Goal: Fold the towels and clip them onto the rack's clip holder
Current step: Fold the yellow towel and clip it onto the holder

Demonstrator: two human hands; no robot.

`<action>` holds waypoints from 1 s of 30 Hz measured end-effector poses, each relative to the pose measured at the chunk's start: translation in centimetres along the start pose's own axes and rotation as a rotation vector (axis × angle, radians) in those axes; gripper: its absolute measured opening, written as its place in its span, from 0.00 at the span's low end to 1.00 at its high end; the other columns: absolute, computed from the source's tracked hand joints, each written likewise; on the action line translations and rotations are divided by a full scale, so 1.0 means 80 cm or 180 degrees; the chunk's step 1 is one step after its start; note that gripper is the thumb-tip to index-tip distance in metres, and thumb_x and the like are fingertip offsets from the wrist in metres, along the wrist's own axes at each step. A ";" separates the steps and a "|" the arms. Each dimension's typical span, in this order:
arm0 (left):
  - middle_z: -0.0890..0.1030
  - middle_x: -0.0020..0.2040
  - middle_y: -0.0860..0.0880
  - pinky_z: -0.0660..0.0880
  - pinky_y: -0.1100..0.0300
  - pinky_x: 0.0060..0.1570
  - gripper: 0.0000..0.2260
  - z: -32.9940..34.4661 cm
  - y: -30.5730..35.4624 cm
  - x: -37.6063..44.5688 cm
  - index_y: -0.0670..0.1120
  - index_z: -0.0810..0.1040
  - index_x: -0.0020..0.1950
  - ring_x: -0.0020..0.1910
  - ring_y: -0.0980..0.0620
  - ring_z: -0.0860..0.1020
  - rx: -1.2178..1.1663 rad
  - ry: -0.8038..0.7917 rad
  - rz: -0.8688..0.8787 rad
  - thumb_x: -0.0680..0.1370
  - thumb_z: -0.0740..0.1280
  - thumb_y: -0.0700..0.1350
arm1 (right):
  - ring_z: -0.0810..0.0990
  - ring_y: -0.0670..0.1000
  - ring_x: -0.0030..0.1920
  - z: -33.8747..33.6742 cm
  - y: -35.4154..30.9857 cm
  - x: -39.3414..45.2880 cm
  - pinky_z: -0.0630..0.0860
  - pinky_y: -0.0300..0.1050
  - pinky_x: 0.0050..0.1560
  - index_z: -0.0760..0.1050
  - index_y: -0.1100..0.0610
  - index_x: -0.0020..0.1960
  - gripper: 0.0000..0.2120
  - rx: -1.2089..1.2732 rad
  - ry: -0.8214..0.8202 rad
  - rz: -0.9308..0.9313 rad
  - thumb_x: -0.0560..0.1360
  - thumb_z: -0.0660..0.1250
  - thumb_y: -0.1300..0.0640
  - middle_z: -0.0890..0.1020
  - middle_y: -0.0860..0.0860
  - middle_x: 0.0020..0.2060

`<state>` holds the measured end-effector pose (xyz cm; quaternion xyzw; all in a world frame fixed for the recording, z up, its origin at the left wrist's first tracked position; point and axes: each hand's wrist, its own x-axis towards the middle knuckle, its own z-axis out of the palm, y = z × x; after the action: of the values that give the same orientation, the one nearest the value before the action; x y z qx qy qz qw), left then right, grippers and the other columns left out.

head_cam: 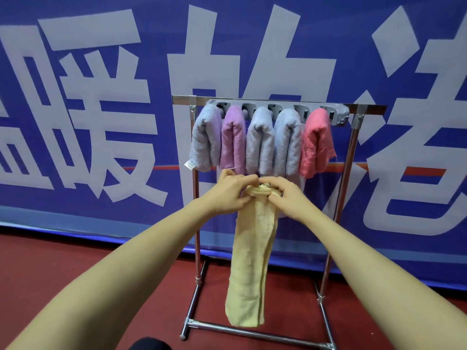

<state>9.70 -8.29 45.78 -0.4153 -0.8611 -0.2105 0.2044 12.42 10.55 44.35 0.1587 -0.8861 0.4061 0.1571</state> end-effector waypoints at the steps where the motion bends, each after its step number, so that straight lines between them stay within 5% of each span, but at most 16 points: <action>1: 0.80 0.39 0.46 0.56 0.63 0.52 0.08 0.001 0.000 0.000 0.45 0.74 0.49 0.41 0.45 0.70 -0.0007 -0.0053 0.0006 0.73 0.59 0.45 | 0.73 0.41 0.42 -0.001 0.001 0.001 0.67 0.32 0.45 0.77 0.43 0.53 0.21 -0.0111 0.0002 -0.0020 0.71 0.62 0.67 0.75 0.49 0.42; 5: 0.79 0.37 0.46 0.54 0.70 0.53 0.07 0.000 -0.001 0.001 0.44 0.73 0.47 0.41 0.44 0.70 -0.0014 -0.0080 -0.0010 0.73 0.58 0.45 | 0.73 0.44 0.39 -0.002 0.001 -0.003 0.67 0.35 0.43 0.80 0.50 0.45 0.13 -0.0128 0.0265 -0.0022 0.69 0.65 0.67 0.76 0.53 0.39; 9: 0.79 0.37 0.47 0.56 0.65 0.55 0.03 -0.004 -0.007 -0.001 0.45 0.73 0.47 0.41 0.46 0.72 0.0120 -0.0167 0.0032 0.74 0.61 0.42 | 0.72 0.45 0.43 -0.002 0.000 -0.003 0.66 0.34 0.45 0.78 0.54 0.43 0.08 -0.0299 0.0228 -0.0057 0.69 0.66 0.65 0.73 0.47 0.41; 15: 0.78 0.41 0.54 0.59 0.57 0.50 0.13 -0.016 -0.024 -0.003 0.49 0.75 0.49 0.44 0.52 0.73 0.0983 -0.0191 0.0289 0.74 0.61 0.56 | 0.77 0.53 0.40 -0.008 -0.009 0.001 0.73 0.43 0.40 0.76 0.55 0.45 0.07 -0.0406 0.0010 -0.0053 0.70 0.63 0.64 0.81 0.55 0.39; 19: 0.77 0.37 0.53 0.61 0.57 0.44 0.20 -0.019 -0.025 -0.001 0.48 0.75 0.42 0.40 0.51 0.73 0.1464 0.0061 0.0265 0.75 0.57 0.64 | 0.78 0.50 0.44 -0.008 -0.016 0.008 0.71 0.41 0.48 0.78 0.54 0.47 0.08 -0.0483 0.0086 -0.0319 0.73 0.64 0.63 0.82 0.48 0.40; 25: 0.75 0.34 0.50 0.62 0.59 0.52 0.08 -0.015 -0.022 -0.003 0.47 0.71 0.39 0.35 0.48 0.70 0.0136 0.0185 -0.0244 0.77 0.66 0.46 | 0.76 0.46 0.43 -0.018 -0.027 0.016 0.68 0.39 0.48 0.78 0.58 0.46 0.02 -0.0661 0.0158 -0.0522 0.74 0.67 0.61 0.79 0.46 0.39; 30: 0.71 0.31 0.49 0.62 0.65 0.37 0.08 -0.018 -0.018 -0.001 0.48 0.70 0.37 0.32 0.52 0.67 -0.0473 0.0220 -0.0410 0.74 0.66 0.43 | 0.78 0.50 0.43 -0.028 -0.027 0.017 0.72 0.44 0.47 0.77 0.60 0.47 0.03 -0.0748 0.0092 -0.0670 0.74 0.67 0.62 0.81 0.50 0.40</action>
<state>8.86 -9.94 46.66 -0.3656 -0.8604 -0.3007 0.1887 12.39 10.69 47.74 0.2253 -0.9037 0.2832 0.2290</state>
